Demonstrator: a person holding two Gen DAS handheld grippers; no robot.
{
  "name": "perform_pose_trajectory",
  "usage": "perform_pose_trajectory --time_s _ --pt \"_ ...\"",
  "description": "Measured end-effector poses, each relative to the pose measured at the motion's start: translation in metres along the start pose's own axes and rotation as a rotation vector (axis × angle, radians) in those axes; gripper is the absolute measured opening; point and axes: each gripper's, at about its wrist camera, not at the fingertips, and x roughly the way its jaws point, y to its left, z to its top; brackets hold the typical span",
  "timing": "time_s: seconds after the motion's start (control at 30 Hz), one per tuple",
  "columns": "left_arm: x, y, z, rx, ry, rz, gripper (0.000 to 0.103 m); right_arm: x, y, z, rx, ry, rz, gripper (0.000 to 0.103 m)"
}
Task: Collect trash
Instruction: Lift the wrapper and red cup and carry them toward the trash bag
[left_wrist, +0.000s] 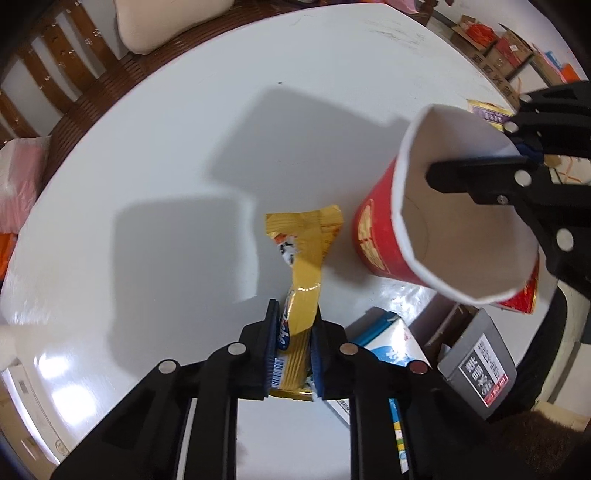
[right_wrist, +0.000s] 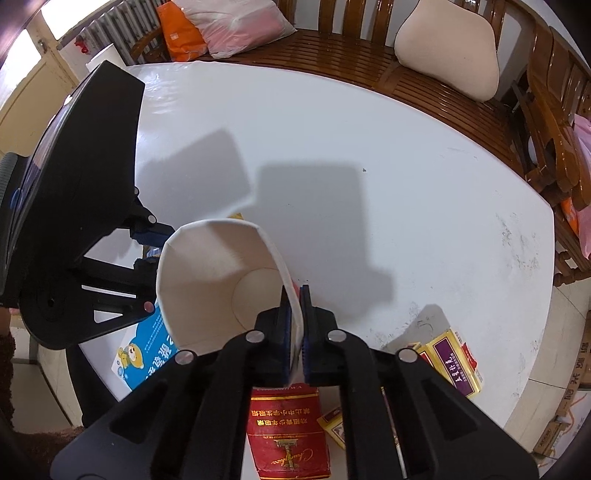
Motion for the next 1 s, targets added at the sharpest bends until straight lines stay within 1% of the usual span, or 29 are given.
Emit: perform_pose_trajectory --time_s 0.13,0.33,0.5,0.67,0.8,0.9,1.0 --pt "-0.006 -0.002 -0.008 -0.050 0.000 0.008 0.012 -0.008 0.002 -0.001 0.012 -0.027 -0.003 0.005" --pt "-0.018 0.009 -0.009 -0.107 -0.027 0.010 0.012 -0.029 0.001 -0.004 0.029 -0.072 -0.026 0.005" --pt "-0.041 0.015 -0.019 -0.133 -0.075 0.003 0.012 -0.053 0.002 -0.008 0.047 -0.116 -0.047 0.005" --pt "-0.072 0.004 -0.035 -0.134 -0.110 0.035 0.012 -0.080 0.009 -0.015 0.039 -0.160 -0.071 0.005" --pt "-0.095 -0.005 -0.047 -0.138 -0.142 0.050 0.012 -0.107 0.027 -0.031 0.026 -0.198 -0.091 0.005" --pt "-0.114 -0.018 -0.068 -0.140 -0.168 0.047 0.012 -0.124 0.044 -0.050 0.009 -0.216 -0.100 0.005" --pt "-0.129 -0.037 -0.093 -0.119 -0.195 0.062 0.012 -0.137 0.060 -0.071 0.001 -0.234 -0.099 0.005"
